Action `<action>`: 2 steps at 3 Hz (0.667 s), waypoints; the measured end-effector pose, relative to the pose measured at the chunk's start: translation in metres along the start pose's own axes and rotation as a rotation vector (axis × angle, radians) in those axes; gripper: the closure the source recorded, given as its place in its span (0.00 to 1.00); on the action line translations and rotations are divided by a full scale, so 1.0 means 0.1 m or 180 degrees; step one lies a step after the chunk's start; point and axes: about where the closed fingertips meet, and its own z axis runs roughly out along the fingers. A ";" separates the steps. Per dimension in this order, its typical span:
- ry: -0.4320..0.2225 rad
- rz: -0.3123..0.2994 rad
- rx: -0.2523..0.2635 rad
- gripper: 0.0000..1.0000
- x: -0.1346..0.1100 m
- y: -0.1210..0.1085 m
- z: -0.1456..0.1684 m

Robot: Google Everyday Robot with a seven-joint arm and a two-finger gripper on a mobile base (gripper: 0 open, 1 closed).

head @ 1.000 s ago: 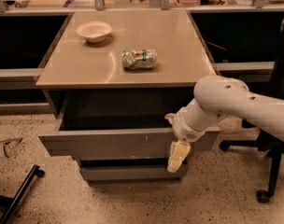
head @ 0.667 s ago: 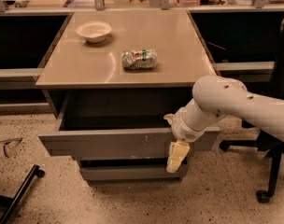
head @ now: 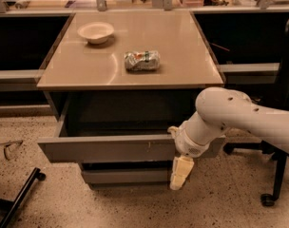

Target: Open top drawer

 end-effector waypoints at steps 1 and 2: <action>0.0021 0.0086 0.0019 0.00 0.01 0.26 -0.06; 0.0072 0.0185 0.0050 0.00 0.09 0.60 -0.12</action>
Offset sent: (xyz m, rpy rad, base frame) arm -0.1029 -0.0209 0.0123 -0.0416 0.0169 -0.1022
